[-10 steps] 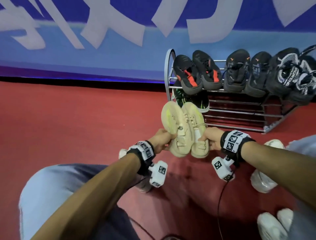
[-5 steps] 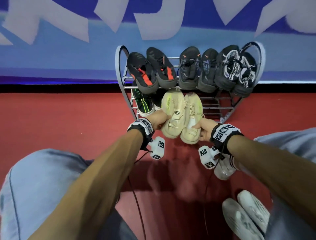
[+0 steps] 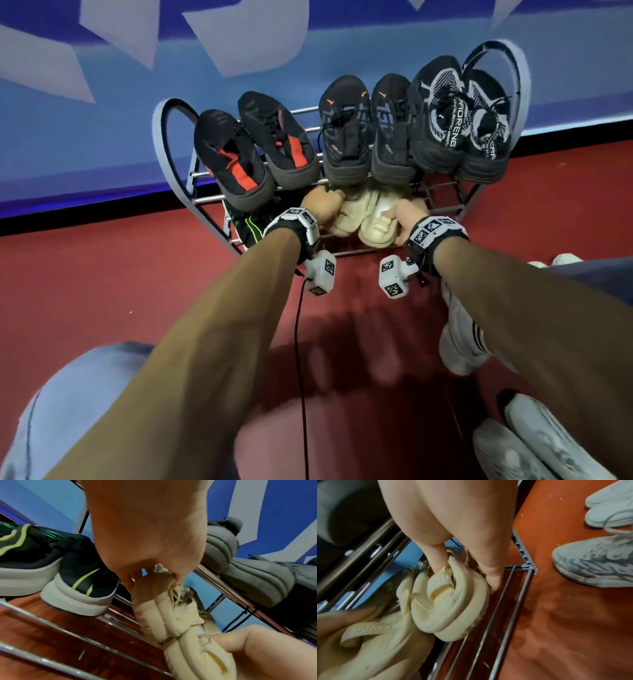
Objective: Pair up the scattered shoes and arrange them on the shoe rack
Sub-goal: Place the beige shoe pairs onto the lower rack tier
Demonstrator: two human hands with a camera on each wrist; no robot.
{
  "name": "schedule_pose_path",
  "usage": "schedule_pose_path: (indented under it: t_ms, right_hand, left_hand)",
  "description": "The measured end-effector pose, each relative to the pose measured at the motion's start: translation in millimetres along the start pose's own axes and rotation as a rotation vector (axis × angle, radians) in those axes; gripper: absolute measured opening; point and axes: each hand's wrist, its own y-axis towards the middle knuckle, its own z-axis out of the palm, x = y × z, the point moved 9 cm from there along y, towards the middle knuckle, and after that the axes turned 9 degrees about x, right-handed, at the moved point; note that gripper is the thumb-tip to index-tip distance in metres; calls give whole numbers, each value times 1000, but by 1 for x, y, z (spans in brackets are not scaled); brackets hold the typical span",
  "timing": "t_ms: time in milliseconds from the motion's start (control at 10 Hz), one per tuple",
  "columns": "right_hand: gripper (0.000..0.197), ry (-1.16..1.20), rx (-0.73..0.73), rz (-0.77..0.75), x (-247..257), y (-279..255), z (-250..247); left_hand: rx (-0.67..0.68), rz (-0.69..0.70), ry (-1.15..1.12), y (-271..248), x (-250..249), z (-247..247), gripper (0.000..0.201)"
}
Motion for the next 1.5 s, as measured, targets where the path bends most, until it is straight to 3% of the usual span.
schedule_pose_path:
  t_ms: [100,200,300,400,500,600,700,1000,1200,1400,1500]
  right_hand:
    - [25,-8,77,-6,31,-27,18]
    - [51,-436,-82,-37,58,-49,11]
    - [44,-34,2,-27,37,-19,22]
    - [37,113,-195,-11,12,4,13]
    - [25,147,-219,-31,17,-13,19]
    - [32,164,-261,-70,23,-18,19]
    - [37,43,-302,-173,31,-24,20]
    - [33,-208,-300,-217,36,-25,14]
    - [35,-440,-267,-239,37,-21,21]
    - [36,-583,-233,-191,39,-20,30]
    - [35,-583,-254,-216,41,-21,24]
  left_hand:
    - [136,7,6,12,-6,6,39]
    - [221,28,-179,22,-1,19,29]
    - [219,-70,-263,31,20,23,26]
    - [164,-91,-216,28,28,20,15]
    - [52,-57,135,26,23,2,25]
    - [110,-93,316,25,22,2,41]
    - [54,-3,455,22,12,-2,46]
    - [62,-26,539,25,6,8,37]
    - [68,-72,450,37,23,6,41]
    - [50,3,677,37,12,13,45]
    - [-28,65,829,37,8,13,48]
